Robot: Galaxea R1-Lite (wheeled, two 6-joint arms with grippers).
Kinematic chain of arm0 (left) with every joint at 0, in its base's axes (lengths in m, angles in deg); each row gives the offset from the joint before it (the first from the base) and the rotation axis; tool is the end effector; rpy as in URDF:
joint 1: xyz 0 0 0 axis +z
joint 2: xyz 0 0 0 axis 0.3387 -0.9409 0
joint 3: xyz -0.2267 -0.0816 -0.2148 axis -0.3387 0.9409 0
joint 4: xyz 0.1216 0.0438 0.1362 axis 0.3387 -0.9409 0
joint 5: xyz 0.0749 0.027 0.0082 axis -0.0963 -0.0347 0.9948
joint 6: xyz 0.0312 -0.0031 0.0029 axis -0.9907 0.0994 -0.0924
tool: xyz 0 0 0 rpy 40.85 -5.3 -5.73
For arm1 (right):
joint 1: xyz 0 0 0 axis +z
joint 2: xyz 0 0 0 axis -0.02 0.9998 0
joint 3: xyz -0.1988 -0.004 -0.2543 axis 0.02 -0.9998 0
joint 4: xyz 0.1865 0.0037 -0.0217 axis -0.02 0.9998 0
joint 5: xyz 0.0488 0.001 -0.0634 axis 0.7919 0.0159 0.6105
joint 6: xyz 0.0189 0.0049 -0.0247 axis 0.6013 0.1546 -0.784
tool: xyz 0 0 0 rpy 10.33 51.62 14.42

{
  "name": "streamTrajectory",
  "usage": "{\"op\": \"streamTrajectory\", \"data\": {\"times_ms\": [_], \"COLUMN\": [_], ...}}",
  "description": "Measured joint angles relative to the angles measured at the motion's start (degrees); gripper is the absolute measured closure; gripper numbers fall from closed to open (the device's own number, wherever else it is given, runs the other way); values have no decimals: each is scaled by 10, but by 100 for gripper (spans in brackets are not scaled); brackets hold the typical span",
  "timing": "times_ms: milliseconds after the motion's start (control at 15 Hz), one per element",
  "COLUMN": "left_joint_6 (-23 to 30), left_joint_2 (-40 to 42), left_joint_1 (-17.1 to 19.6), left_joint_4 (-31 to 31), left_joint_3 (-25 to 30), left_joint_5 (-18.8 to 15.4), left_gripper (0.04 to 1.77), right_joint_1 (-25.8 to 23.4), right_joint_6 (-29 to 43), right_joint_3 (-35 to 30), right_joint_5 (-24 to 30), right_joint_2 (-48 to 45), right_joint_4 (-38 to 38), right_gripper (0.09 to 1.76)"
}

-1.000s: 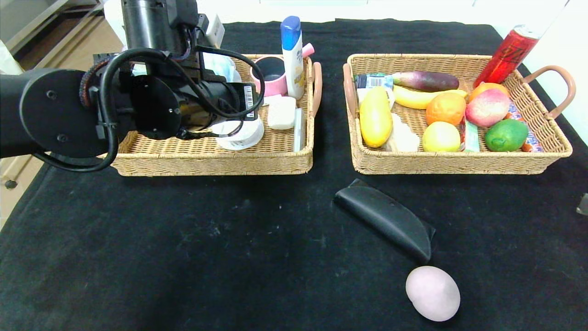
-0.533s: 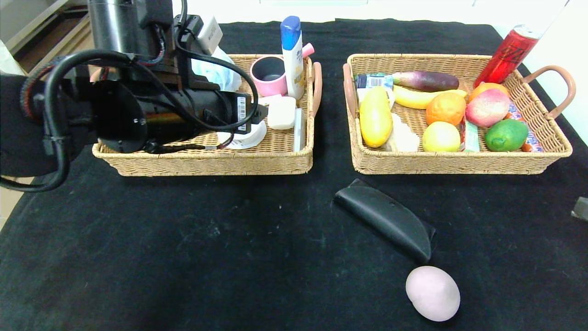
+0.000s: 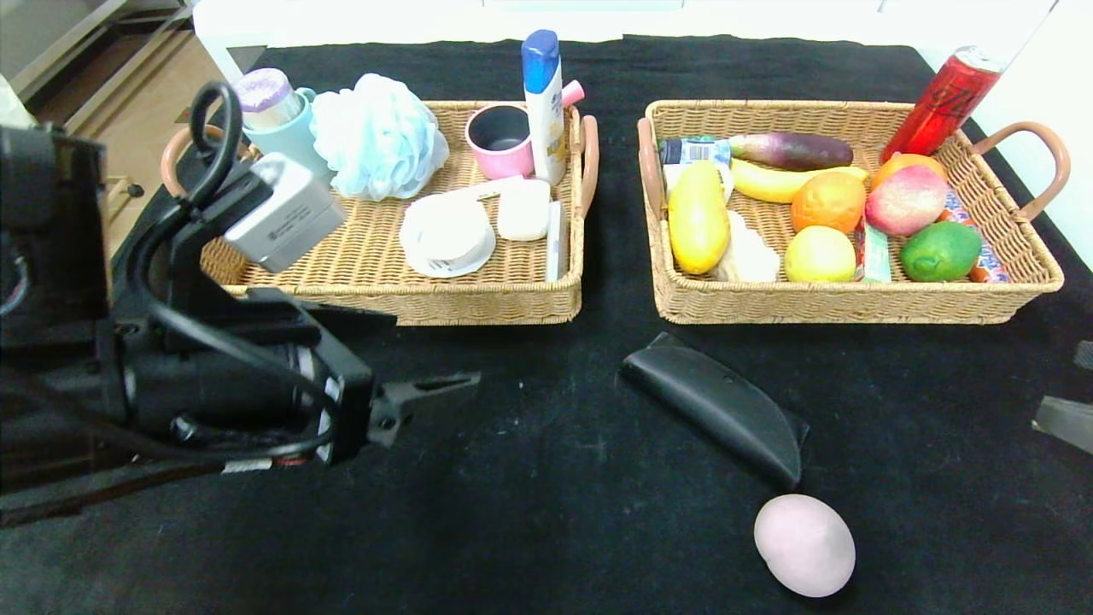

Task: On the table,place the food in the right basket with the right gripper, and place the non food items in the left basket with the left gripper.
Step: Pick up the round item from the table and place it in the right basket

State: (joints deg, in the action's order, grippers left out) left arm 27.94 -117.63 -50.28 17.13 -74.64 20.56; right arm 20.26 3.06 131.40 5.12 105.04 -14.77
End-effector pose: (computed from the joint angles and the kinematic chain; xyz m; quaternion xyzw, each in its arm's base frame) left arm 0.1827 -0.1105 0.2865 0.1232 0.1415 -0.3130 0.9310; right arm 0.0823 0.0401 0.2997 0.0172 0.1052 0.2944 0.9497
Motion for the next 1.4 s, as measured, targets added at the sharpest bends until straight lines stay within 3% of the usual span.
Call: {"op": "streamTrajectory", "data": {"times_ms": [267, 467, 600, 800, 933, 1133, 1267, 1400], "left_joint_6": [-28, -31, -33, -33, -33, -34, -35, -35], "left_joint_2": [87, 128, 144, 158, 162, 171, 177, 179], "left_joint_1": [1, 1, 1, 1, 1, 1, 0, 0], "left_joint_4": [1, 5, 0, 1, 1, 0, 0, 0], "left_joint_3": [108, 152, 161, 162, 160, 158, 158, 158], "left_joint_5": [-58, -67, -68, -69, -69, -68, -68, -68], "left_gripper": [14, 12, 12, 11, 11, 11, 11, 10], "right_joint_1": [5, 15, 38, 108, 188, 291, 325, 337], "right_joint_6": [0, 0, 3, 31, 97, 271, 348, 379], "right_joint_3": [-3, 11, 34, 62, 90, 145, 169, 178], "right_joint_5": [-4, -11, -49, -149, -234, -332, -357, -363], "right_joint_2": [10, 27, 40, 70, 99, 174, 226, 264], "right_joint_4": [1, 51, 96, 130, 180, 265, 303, 315], "right_gripper": [14, 14, 14, 14, 14, 14, 14, 14]}}
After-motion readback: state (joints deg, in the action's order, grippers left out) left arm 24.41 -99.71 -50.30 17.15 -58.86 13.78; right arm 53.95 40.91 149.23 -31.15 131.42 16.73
